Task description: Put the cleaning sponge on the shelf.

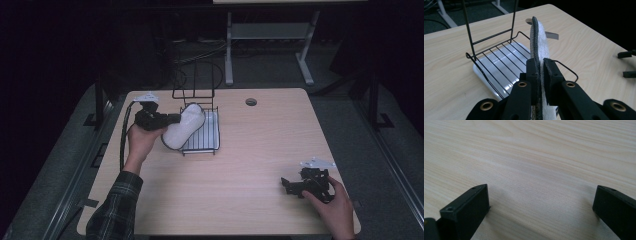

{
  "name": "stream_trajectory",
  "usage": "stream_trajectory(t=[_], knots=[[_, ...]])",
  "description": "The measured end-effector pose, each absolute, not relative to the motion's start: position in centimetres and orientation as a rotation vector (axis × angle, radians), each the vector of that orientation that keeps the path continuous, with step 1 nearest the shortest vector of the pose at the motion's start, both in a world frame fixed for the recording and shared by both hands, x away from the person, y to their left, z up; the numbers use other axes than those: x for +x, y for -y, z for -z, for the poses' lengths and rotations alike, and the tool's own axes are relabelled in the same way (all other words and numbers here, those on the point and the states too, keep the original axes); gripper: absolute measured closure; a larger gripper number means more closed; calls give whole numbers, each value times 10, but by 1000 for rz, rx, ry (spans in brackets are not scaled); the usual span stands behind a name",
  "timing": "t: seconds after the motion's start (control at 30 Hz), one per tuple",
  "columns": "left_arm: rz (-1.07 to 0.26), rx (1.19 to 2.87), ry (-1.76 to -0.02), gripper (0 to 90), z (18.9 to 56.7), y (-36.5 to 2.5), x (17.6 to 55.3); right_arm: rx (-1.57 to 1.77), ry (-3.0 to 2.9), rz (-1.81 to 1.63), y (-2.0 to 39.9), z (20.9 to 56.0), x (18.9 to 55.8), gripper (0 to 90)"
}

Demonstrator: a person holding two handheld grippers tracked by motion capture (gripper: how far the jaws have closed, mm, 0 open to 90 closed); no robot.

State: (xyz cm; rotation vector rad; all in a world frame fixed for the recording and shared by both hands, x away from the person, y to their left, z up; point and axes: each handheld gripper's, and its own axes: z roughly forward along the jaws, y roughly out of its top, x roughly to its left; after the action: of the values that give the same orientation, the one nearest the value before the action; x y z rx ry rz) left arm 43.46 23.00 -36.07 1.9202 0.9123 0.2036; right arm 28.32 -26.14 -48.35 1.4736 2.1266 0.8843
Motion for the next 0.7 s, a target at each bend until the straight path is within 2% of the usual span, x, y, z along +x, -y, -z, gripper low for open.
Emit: stream_trajectory(t=[0.7], knots=[[-161, 1886, -1022, 823, 388, -217, 474, 1474, -2126, -884, 261, 483, 283, 2]])
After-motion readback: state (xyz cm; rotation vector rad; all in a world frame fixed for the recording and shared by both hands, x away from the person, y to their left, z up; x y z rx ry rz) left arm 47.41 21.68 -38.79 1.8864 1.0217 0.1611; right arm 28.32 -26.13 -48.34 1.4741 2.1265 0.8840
